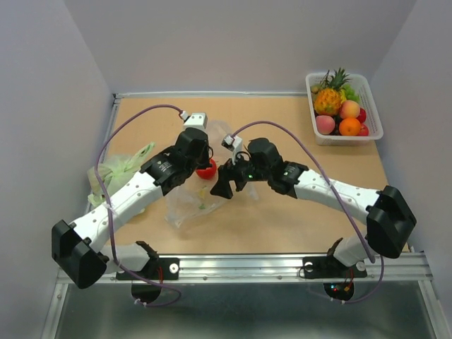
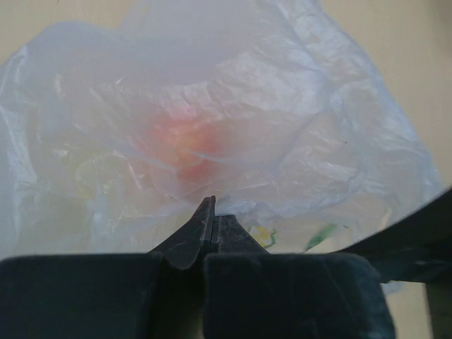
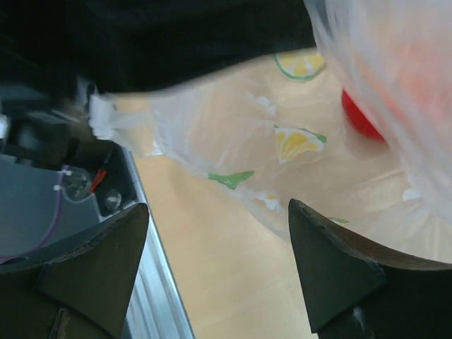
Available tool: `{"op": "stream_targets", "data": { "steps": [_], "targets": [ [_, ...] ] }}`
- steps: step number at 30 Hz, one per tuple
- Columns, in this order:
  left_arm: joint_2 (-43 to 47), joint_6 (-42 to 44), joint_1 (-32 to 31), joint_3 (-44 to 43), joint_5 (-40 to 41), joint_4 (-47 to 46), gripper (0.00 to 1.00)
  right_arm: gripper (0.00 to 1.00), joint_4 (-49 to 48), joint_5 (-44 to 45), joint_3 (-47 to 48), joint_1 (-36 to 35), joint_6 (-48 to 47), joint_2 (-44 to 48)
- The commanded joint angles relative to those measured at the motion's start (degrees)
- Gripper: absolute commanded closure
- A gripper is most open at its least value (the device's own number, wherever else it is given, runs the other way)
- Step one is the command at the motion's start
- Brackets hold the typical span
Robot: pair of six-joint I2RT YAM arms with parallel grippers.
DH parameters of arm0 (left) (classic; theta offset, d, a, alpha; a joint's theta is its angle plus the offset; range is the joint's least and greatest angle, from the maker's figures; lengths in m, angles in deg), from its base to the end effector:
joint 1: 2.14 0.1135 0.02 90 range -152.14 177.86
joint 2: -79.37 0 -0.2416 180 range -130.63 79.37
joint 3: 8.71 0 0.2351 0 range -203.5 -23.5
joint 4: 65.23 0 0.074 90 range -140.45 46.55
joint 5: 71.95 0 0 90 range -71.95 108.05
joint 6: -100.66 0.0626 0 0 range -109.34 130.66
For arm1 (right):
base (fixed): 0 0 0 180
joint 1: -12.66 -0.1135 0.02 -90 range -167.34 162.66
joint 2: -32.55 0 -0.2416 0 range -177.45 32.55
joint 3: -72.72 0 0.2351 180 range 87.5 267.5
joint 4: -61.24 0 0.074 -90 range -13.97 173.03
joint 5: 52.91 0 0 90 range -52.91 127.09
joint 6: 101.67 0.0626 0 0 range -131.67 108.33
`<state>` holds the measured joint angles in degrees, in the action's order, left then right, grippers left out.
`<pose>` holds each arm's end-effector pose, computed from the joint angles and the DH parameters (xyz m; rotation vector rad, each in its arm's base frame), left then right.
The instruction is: Untie the knot of the plastic bag and take out the fruit
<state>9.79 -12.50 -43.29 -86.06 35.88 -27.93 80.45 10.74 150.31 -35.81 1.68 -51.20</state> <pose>0.2271 -0.1730 0.3059 0.1368 2.0752 -0.3674 0.2079 0.2767 0.2727 -0.9451 1.9392 1.1220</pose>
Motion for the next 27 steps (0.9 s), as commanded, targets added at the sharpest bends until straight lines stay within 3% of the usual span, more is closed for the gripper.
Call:
{"op": "stream_targets", "data": {
  "steps": [1,4,12,22,27],
  "targets": [
    [0.5,-1.71,0.01,-4.4,-0.32,0.85,1.0,0.16,-14.48,5.33,-7.5,-0.75,2.64,0.16],
    [0.67,-3.64,0.01,-5.11,-1.56,1.64,1.0,0.15,-24.79,9.38,-13.04,-0.84,6.07,0.69],
    [0.24,-6.72,-2.27,-7.74,-8.77,2.08,1.0,0.12,-36.49,23.53,-17.8,-0.66,10.12,-3.7],
    [2.96,-10.33,-3.41,-9.5,-11.67,3.67,1.0,0.0,-48.1,26.0,-19.3,-0.66,13.37,-10.9],
    [3.31,-11.12,-3.5,-8.28,-9.92,6.04,1.0,0.0,-50.48,24.6,-16.06,-0.66,14.34,-16.0]
  ]
}}
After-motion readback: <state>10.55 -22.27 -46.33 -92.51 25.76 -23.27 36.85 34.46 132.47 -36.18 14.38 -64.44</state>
